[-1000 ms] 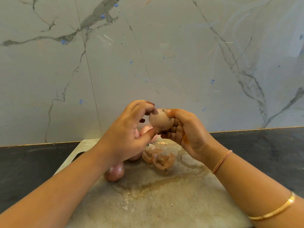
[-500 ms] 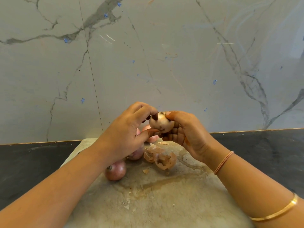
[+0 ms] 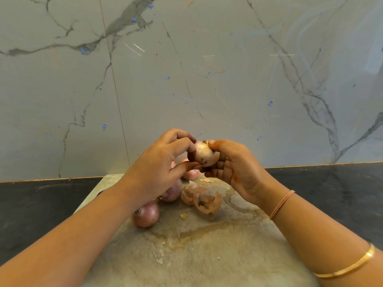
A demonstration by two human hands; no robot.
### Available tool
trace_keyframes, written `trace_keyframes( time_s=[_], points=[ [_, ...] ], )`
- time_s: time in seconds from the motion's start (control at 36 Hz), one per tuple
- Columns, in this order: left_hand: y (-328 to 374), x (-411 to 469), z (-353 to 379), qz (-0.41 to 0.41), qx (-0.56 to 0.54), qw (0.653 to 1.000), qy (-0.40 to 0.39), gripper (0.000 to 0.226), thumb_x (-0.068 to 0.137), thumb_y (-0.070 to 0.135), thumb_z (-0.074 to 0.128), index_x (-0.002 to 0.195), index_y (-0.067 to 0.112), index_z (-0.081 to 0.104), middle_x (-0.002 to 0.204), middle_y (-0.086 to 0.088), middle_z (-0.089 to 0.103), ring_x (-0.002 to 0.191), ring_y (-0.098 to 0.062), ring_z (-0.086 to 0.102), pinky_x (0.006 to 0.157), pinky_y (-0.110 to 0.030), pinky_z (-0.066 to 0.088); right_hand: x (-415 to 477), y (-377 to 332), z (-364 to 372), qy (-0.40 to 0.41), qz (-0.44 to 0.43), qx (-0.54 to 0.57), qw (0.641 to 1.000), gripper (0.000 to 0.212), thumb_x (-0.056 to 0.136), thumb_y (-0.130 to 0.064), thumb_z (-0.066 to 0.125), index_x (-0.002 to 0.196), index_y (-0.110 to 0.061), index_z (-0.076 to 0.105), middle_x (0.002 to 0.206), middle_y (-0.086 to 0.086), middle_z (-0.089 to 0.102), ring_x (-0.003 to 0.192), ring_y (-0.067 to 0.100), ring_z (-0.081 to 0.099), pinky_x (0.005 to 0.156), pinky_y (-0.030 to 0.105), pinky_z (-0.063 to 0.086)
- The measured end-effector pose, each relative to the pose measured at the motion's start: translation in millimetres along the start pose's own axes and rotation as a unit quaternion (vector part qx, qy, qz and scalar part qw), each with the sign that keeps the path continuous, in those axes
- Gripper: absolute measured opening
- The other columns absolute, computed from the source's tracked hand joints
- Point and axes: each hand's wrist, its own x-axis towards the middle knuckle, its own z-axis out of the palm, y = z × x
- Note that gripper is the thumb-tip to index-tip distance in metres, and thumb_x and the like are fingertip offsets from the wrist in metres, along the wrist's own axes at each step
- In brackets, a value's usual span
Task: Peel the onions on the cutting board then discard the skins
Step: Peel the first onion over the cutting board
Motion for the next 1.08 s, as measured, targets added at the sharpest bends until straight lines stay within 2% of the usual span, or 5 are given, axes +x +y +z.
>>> trace_keyframes(
  time_s=[0.14,0.5,0.72,0.94,1.08],
  points=[
    [5.5,1.0,-3.0,-0.013,-0.052,0.998,0.01,0.029,0.086,0.014,0.066,0.106,0.03,0.052,0.107,0.015,0.057,0.104,0.003,0.054,0.086,-0.007,0.043,0.7,1.3,-1.1,0.013,-0.017,-0.025,0.999,0.021,0.099,-0.02,0.048,0.108,-0.009,0.063,0.101,0.022,0.066,0.071,0.022,0.065,0.062,0.026,0.056],
    [4.6,0.9,-4.5,-0.002,0.012,1.0,-0.007,0.024,0.09,0.01,0.061,0.097,0.034,0.058,0.119,0.012,0.047,0.114,-0.006,0.046,0.092,-0.022,0.042,-0.5,2.2,1.1,0.012,-0.034,-0.084,0.996,0.016,0.098,-0.02,0.05,0.104,-0.014,0.063,0.101,0.018,0.066,0.074,0.023,0.065,0.059,0.025,0.053],
    [5.1,-0.9,-3.2,-0.004,0.06,0.997,-0.042,0.013,0.091,0.013,0.059,0.1,0.023,0.062,0.136,0.014,0.035,0.121,0.004,0.024,0.092,-0.008,0.024,0.0,-2.8,-2.9,0.044,0.011,0.077,0.996,0.023,0.099,-0.02,0.045,0.097,-0.008,0.065,0.088,0.017,0.065,0.067,0.021,0.063,0.055,0.024,0.053],
    [1.5,0.0,-2.2,-0.045,0.033,0.998,0.015,0.026,0.093,0.008,0.052,0.11,0.028,0.055,0.122,0.013,0.05,0.11,0.001,0.05,0.088,-0.014,0.044,0.8,-1.2,-4.5,0.025,0.031,0.084,0.996,0.028,0.095,-0.02,0.049,0.117,-0.005,0.057,0.099,0.016,0.062,0.064,0.02,0.065,0.055,0.025,0.053],
    [10.5,-1.1,-4.2,-0.075,-0.029,0.997,0.003,0.045,0.087,0.043,0.055,0.129,0.034,0.043,0.123,0.021,0.052,0.11,0.006,0.052,0.089,-0.006,0.042,-0.5,-2.6,-1.9,-0.017,0.006,0.064,0.998,0.018,0.096,-0.015,0.052,0.109,-0.009,0.061,0.099,0.016,0.065,0.07,0.021,0.066,0.062,0.026,0.055]
  ],
)
